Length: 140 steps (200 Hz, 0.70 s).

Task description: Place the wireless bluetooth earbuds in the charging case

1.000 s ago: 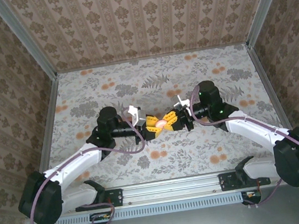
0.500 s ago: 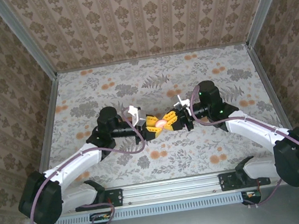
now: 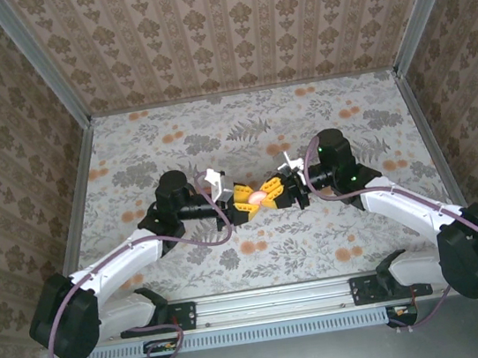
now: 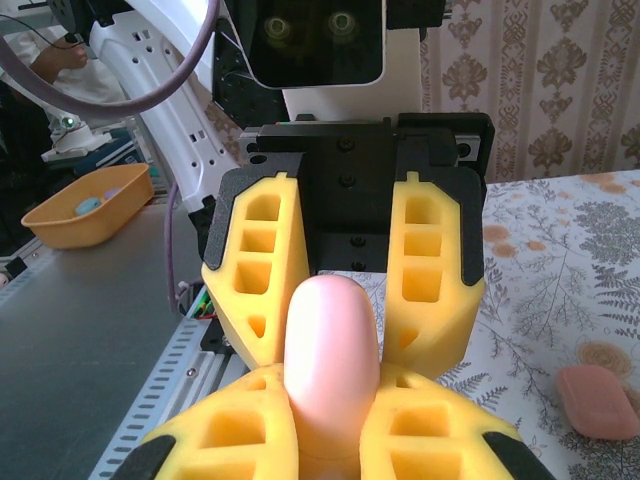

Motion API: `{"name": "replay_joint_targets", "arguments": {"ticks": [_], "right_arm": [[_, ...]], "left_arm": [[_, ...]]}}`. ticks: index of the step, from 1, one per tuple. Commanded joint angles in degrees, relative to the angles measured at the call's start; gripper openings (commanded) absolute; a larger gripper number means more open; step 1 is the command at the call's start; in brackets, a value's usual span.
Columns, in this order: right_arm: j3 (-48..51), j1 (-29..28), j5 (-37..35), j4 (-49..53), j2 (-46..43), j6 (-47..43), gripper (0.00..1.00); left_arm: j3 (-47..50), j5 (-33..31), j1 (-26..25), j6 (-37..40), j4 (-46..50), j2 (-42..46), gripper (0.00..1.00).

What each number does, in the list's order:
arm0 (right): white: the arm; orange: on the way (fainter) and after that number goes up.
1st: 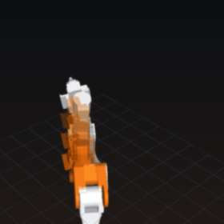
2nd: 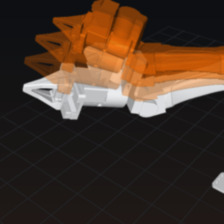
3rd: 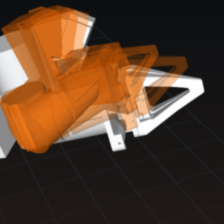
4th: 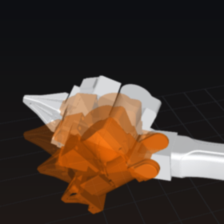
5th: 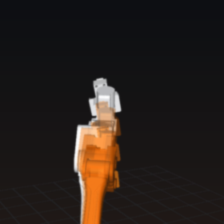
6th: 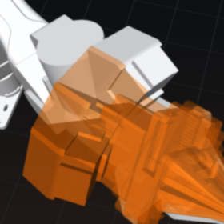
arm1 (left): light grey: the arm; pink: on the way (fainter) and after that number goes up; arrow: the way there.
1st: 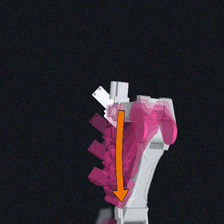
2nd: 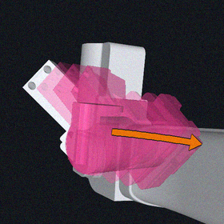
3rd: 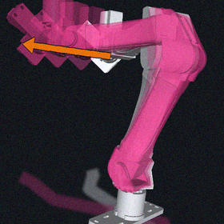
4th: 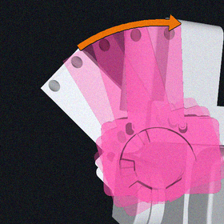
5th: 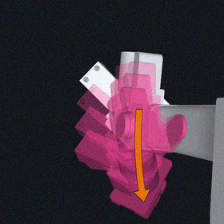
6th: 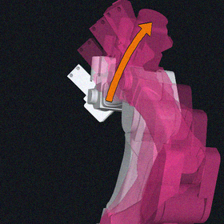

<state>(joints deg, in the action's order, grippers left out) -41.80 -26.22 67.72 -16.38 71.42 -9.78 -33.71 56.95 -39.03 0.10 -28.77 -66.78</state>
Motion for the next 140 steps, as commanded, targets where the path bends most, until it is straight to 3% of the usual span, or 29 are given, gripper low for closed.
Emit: {"name": "replay_joint_targets", "arguments": {"ticks": [1,46,102,140], "right_arm": [[-1.0,-0.8,1.4,-1.9,-0.7,0.6,0.05],[-1.0,-0.8,1.4,-1.8,-0.7,0.5,0.06],[-1.4,-0.8,-0.7,-1.2,-0.7,0.3,0.29],[-2.0,-0.7,-2.2,-1.2,-0.3,0.3,0.32]], "left_arm": [[0.1,-0.3,-0.5,1.3,0.4,-0.5,0.32],[-0.1,-0.9,-0.6,1.4,0.6,-0.9,0.24],[-0.4,-2.1,-0.6,3.0,2.7,0.3,0.17],[-0.5,-1.6,-0.6,3.2,3.2,0.3,0.16]]}}
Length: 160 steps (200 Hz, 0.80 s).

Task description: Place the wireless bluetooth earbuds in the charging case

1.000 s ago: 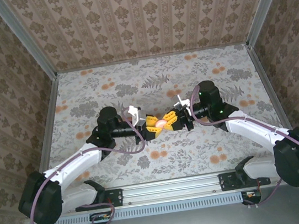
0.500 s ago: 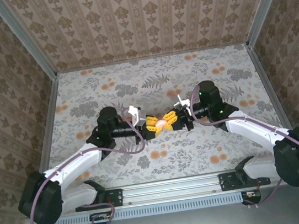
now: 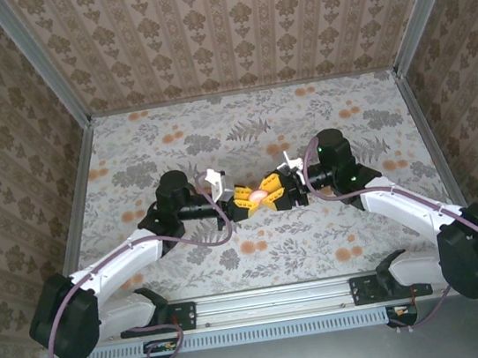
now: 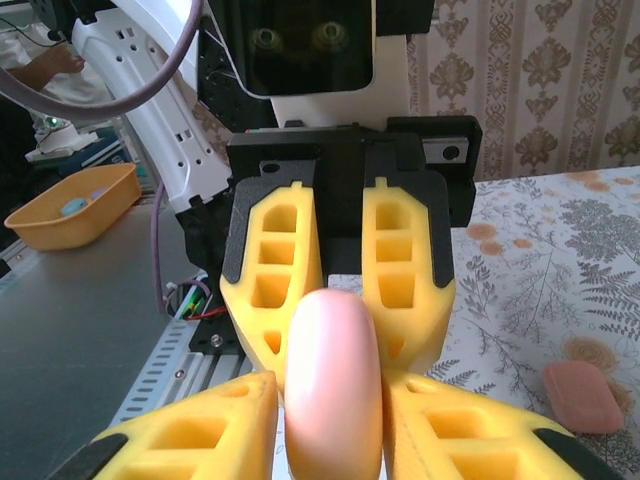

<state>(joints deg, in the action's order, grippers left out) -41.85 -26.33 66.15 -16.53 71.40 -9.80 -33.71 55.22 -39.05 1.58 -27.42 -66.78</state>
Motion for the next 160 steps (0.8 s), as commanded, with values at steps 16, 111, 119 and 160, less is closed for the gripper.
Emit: {"name": "replay_joint_targets", "arguments": {"ticks": [16,111,119,160], "right_arm": [[-2.2,-0.5,-1.7,-1.0,-0.3,0.3,0.32],[-4.3,1.3,-9.1,-0.9,1.7,1.5,0.32],[-4.4,1.4,-9.8,-1.0,1.9,1.7,0.32],[-4.9,1.9,-11.7,-1.2,2.8,2.6,0.31]], "left_arm": [[-0.4,0.0,-0.6,2.0,2.1,0.3,0.15],[0.1,-0.5,-0.9,3.1,3.8,1.9,0.15],[0.1,-0.6,-0.9,3.2,3.9,2.1,0.15],[0.5,-1.2,-0.9,3.4,4.2,2.4,0.15]]}}
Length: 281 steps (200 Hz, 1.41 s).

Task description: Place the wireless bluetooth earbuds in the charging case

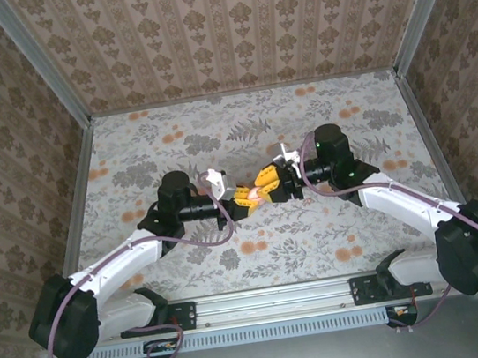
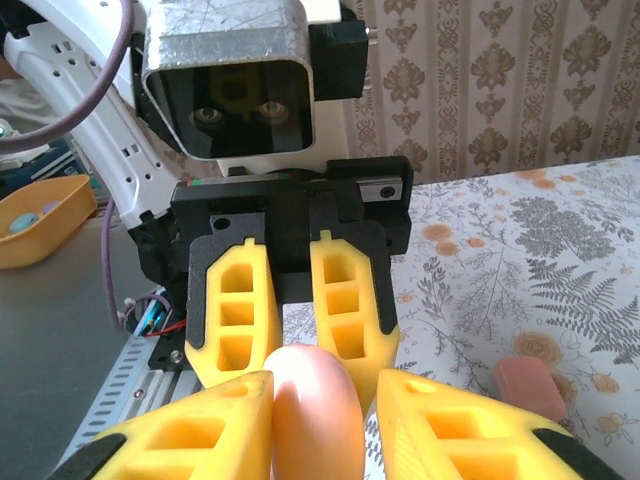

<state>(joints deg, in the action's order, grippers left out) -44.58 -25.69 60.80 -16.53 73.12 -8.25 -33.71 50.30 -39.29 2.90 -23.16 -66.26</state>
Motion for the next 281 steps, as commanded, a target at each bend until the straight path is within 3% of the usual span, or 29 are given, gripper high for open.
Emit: {"name": "replay_joint_targets", "arguments": {"ticks": [1,87,145,174,281], "right_arm": [[-2.1,1.3,-6.3,-1.3,1.1,1.0,0.31],[-2.0,1.8,-5.8,-0.7,0.2,1.6,0.33],[-0.7,2.6,3.2,6.8,-4.5,-3.4,0.49],[-1.6,2.5,6.5,11.3,-4.8,-5.2,0.52],[-6.1,0.1,7.0,16.1,1.6,-8.1,0.48]], "left_arm": [[0.5,3.7,-0.6,2.1,-0.1,1.9,0.15],[1.0,2.4,-0.6,2.0,-0.3,2.3,0.14],[1.2,1.9,-0.5,2.4,0.1,2.6,0.15],[0.9,2.1,-0.5,2.6,0.2,2.4,0.15],[0.2,2.5,-0.5,2.3,0.3,2.5,0.14]]}}
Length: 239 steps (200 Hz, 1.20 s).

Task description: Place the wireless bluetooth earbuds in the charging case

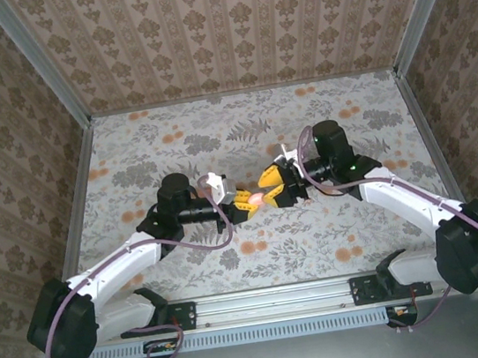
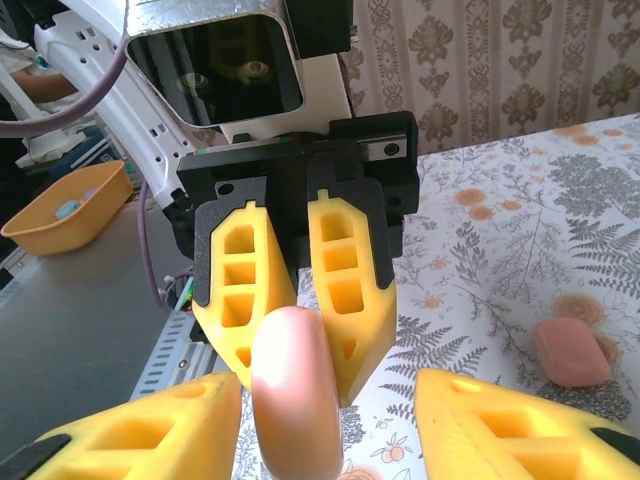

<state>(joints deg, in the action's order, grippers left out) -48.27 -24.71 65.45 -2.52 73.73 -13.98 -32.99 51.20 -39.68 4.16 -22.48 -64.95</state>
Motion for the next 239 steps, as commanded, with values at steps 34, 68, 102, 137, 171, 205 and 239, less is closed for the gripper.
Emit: {"name": "replay_joint_targets", "arguments": {"ticks": [34,68,102,137,171,205,239], "right_arm": [[-3.0,-1.2,2.9,4.1,1.7,-4.3,0.41],[-3.2,-1.3,3.0,5.4,1.9,-5.4,0.38],[-3.4,-1.3,3.1,6.3,2.0,-6.4,0.29],[-3.4,-1.3,3.0,7.3,1.6,-7.6,0.12],[-2.7,-1.1,2.8,5.1,-0.4,-7.0,0.06],[-0.9,-0.8,2.8,-0.8,-2.1,-3.5,0.06],[-0.1,-0.7,2.9,-3.1,-2.7,-2.0,0.06]], "left_arm": [[-0.6,1.6,0.0,0.9,-0.4,1.2,0.14],[-0.8,1.5,-0.1,0.7,-0.4,1.5,0.15],[-0.9,1.4,-0.1,0.5,-0.6,1.7,0.15],[-0.6,0.8,-0.1,0.4,-1.0,1.8,0.17],[0.7,-1.0,-0.1,-0.2,-2.8,1.9,0.41],[2.3,-1.0,0.1,-1.4,-5.9,1.5,0.45],[2.8,-0.6,0.2,-2.1,-7.4,1.4,0.46]]}}
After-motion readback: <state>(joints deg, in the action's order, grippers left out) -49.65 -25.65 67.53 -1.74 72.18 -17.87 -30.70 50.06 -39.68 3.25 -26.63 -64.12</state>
